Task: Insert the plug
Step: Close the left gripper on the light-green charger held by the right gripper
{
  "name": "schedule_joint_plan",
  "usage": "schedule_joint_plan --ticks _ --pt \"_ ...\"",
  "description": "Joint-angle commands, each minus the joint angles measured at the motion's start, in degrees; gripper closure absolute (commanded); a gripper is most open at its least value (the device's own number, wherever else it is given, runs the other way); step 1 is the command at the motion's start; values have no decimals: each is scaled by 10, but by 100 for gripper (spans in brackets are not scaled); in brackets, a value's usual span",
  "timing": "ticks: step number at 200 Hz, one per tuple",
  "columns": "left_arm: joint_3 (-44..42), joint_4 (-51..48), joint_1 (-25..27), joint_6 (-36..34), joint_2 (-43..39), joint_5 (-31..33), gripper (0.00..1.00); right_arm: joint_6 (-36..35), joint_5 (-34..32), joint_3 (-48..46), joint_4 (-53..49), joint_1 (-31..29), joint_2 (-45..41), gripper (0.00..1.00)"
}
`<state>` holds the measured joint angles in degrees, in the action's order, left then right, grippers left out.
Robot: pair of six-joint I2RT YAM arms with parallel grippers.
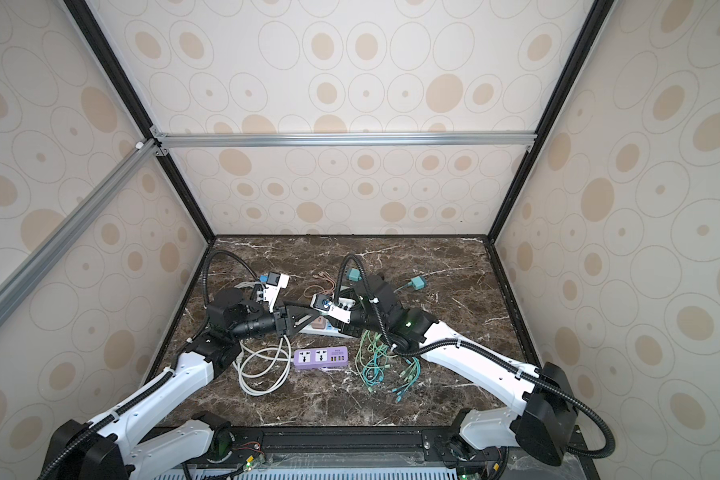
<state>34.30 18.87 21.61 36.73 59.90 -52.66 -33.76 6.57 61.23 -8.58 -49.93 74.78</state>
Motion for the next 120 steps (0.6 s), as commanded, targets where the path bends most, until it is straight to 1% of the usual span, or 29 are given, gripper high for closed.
schedule_joint_plan --ticks 1,14,42,67,85,107,120 --pt "27 20 4 1 3 -14 41 -15 -3 14 8 -12 3 81" --pt "28 20 4 2 6 -15 44 -18 -5 18 8 -18 6 81" --pt "26 26 4 6 5 -14 56 -27 -14 21 13 -30 16 82" --pt "25 32 4 10 3 -18 63 -26 -22 20 26 -31 19 81" --pt "24 36 5 13 2 -20 70 -21 -28 16 37 -31 19 81" --pt "22 41 5 16 3 -21 77 -13 -39 9 52 -31 19 79" --pt "22 44 5 18 5 -21 80 -6 -44 6 58 -31 19 74"
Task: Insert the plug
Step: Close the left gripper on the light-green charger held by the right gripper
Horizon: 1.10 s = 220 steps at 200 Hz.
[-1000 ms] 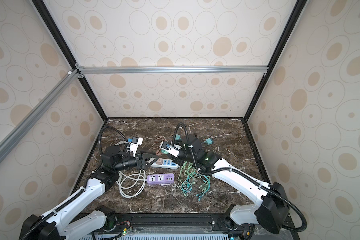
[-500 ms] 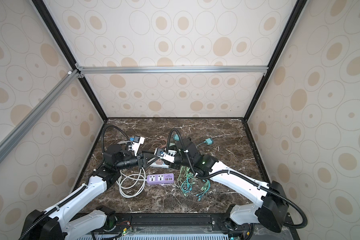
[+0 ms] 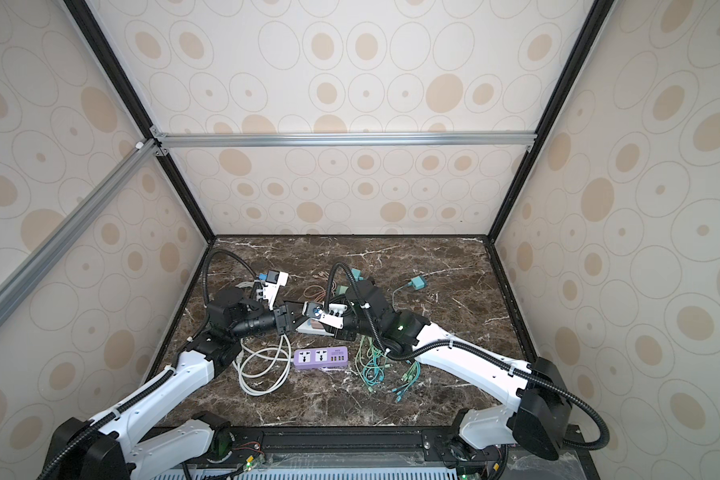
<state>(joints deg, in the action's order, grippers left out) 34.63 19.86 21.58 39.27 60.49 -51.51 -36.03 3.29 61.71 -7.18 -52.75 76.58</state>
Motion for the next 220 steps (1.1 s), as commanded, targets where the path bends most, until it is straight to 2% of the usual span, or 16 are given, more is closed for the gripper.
schedule_joint_plan --ticks 1,21,38,79,97,129,160,183,220 --pt "19 34 5 -7 -1 -33 81 18 -11 1 44 -2 1 74" --pt "19 39 5 -7 -2 -27 85 64 -33 -2 55 -2 -4 61" --pt "19 39 5 -10 -8 -8 88 105 -37 -3 43 2 -19 55" --pt "17 42 5 -25 -27 39 94 248 19 -55 50 27 -104 42" --pt "17 47 4 -25 -29 56 98 332 69 -99 88 41 -144 37" --pt "12 77 5 -13 -24 81 100 470 166 -179 216 43 -163 35" --pt "2 140 5 24 -17 76 100 584 205 -244 390 43 -122 39" --pt "-1 163 5 39 -19 66 100 632 227 -247 472 43 -78 44" --pt "-10 184 5 49 -38 57 100 669 246 -236 573 43 -28 40"
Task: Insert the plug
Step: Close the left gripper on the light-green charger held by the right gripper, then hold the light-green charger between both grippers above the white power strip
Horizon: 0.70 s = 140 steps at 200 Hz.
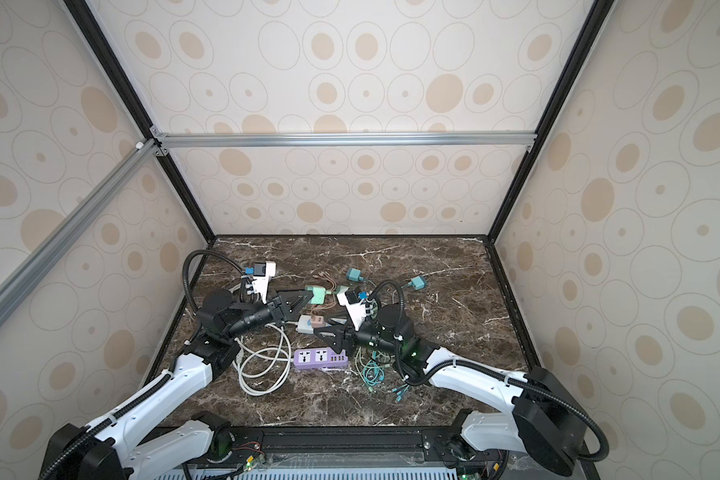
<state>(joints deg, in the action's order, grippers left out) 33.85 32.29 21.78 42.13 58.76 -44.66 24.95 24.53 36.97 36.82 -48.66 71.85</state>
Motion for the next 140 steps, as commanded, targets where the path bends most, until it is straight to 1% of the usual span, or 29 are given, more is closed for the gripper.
schedule_joint_plan --ticks 1,23,37,76,107,140 --pt "-3 60 3 20 -22 -11 100 59 34 11 137 2 21 40" --pt "-13 79 3 31 -32 -13 100 74 37 13 196 2 46 35" --pt "-19 94 3 40 -36 -15 100 84 33 12 231 2 60 34" --pt "-20 110 3 50 -49 -24 100 101 23 20 270 2 85 35" --pt "-25 114 2 46 -58 -23 100 110 10 12 300 7 83 36" --pt "-39 153 3 66 -53 -30 100 124 7 12 341 13 91 37"
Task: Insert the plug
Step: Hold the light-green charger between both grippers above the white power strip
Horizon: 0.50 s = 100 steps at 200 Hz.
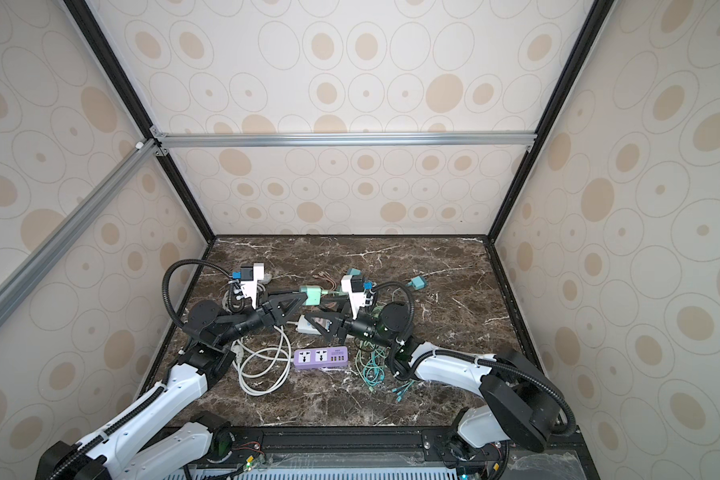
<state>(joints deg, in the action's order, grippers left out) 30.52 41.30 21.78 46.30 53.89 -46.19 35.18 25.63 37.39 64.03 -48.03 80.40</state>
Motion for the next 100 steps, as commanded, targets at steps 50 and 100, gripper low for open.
schedule_joint_plan --ticks 50,100 --pt "-19 121 3 53 -2 -34 100 48 -3 24 119 13 40 40" --pt "-25 121 3 48 -8 -34 100 63 22 29 167 14 55 50"
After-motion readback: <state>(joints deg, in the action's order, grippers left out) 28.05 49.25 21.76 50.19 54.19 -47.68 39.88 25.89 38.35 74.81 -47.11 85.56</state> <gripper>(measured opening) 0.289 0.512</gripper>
